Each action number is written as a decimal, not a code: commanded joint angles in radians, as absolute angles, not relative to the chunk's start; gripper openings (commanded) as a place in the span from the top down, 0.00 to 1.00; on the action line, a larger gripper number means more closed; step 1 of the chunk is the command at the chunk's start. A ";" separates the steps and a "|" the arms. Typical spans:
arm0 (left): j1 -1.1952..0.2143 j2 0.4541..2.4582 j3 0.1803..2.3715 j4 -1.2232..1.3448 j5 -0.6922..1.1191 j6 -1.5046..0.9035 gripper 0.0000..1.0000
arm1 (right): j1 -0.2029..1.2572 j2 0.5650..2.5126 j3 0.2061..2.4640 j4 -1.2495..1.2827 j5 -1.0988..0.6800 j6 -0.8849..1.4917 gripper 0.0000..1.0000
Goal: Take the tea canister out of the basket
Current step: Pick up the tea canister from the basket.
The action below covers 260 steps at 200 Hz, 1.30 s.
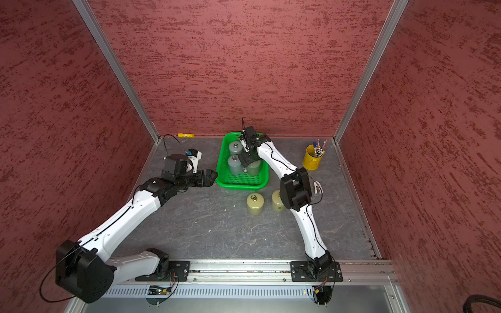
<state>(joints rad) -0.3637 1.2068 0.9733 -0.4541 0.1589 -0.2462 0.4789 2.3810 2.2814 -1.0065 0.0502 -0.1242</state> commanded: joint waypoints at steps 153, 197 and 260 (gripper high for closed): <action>-0.358 1.197 0.948 -0.448 0.168 -0.231 0.00 | 0.464 2.400 2.240 -1.017 0.009 -0.079 0.09; -0.357 1.200 0.943 -0.442 0.166 -0.233 0.00 | 0.459 2.405 2.240 -1.022 -0.002 -0.077 0.12; -0.357 1.199 0.943 -0.443 0.165 -0.233 0.00 | 0.456 2.413 2.240 -1.028 -0.015 -0.072 0.19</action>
